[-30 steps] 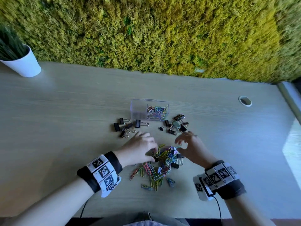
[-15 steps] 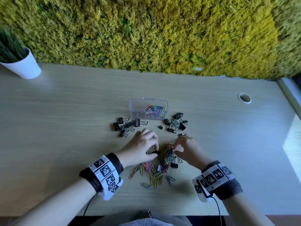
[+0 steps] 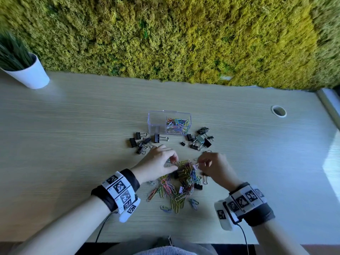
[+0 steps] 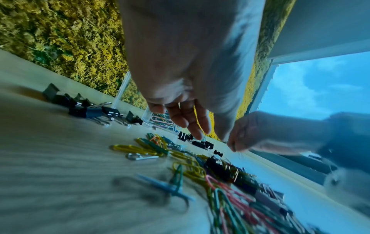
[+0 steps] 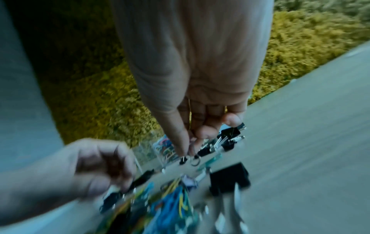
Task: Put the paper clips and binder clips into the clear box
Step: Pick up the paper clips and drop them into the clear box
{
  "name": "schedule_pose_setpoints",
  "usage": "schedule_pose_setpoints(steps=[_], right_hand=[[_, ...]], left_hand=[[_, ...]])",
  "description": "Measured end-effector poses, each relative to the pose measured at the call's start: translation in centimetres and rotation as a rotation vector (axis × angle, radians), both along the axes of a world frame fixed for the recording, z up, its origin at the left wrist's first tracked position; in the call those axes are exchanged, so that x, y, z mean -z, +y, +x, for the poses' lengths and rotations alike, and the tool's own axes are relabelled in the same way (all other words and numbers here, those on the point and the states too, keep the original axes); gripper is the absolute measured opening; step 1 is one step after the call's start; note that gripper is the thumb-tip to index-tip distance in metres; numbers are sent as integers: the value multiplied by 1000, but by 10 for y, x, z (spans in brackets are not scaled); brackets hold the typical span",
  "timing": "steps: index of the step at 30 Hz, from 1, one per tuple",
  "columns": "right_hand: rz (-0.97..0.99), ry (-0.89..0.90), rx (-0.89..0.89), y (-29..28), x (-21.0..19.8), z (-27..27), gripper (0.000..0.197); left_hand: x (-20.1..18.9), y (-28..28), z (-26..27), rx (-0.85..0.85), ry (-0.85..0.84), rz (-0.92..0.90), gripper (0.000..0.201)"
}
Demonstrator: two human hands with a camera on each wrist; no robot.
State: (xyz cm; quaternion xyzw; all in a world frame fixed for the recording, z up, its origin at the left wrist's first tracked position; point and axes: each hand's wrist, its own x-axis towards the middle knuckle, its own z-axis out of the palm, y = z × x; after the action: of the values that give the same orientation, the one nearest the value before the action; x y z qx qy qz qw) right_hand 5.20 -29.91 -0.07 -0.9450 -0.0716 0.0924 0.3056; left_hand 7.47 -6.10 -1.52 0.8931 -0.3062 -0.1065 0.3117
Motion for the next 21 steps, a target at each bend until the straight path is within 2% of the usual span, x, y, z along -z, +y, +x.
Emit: schedule_pose_setpoints(steps=[3, 5, 7, 9, 14, 18, 21], right_hand=[[128, -110, 209, -10, -5, 15, 16], [171, -159, 283, -13, -9, 24, 15], [178, -218, 295, -15, -13, 30, 15], [142, -230, 244, -17, -14, 30, 22], [-80, -97, -95, -15, 9, 15, 27], [-191, -60, -151, -6, 22, 4, 31], [-193, -52, -153, -1, 20, 4, 26]], left_hand=[[2, -4, -1, 71, -96, 155, 33], [0, -11, -4, 110, -135, 282, 44], [-3, -19, -7, 133, -149, 400, 53], [-3, -25, -9, 141, -155, 455, 54], [-2, -23, -14, 125, -174, 397, 36], [-3, -17, -12, 115, -236, 270, 11], [-6, -13, -6, 72, -205, 207, 8]])
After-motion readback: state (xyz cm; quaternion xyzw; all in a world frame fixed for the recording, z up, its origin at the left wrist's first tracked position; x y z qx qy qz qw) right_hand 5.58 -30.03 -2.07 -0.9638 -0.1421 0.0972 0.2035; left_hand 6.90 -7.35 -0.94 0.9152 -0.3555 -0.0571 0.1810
